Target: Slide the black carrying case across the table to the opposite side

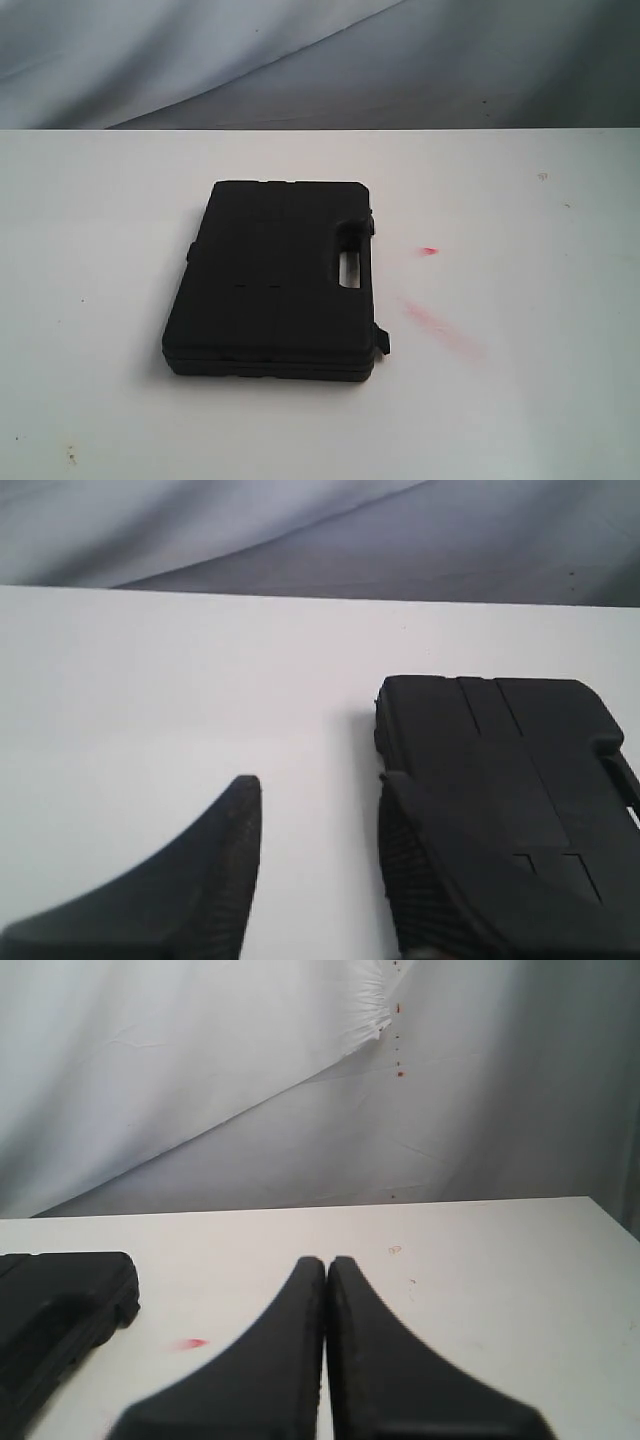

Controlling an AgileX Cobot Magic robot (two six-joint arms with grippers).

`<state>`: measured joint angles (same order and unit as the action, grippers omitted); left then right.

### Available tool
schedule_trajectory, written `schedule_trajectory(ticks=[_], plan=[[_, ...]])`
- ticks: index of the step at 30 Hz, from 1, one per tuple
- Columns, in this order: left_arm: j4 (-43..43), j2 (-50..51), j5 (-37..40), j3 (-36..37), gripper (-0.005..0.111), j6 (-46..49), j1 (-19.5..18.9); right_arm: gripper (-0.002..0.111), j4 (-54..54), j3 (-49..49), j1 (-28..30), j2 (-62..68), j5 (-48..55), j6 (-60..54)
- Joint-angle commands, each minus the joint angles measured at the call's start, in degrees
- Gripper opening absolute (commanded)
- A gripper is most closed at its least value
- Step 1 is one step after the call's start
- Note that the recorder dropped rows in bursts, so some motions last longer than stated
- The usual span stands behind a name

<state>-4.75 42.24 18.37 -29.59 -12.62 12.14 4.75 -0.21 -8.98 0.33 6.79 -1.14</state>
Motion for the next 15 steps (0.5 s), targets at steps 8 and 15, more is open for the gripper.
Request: schedule_trajectory(ticks=[8, 15], plan=[[0.15, -5.77, -1.13, 0.48, 0.038, 11.74, -0.22, 0.0, 0.49, 0.21, 0.34, -0.33, -0.11, -0.17], [1.25, -11.17, -3.61, 3.54, 0.038, 15.94, -0.22, 0.0, 0.49, 0.21, 0.34, -0.33, -0.11, -0.17]])
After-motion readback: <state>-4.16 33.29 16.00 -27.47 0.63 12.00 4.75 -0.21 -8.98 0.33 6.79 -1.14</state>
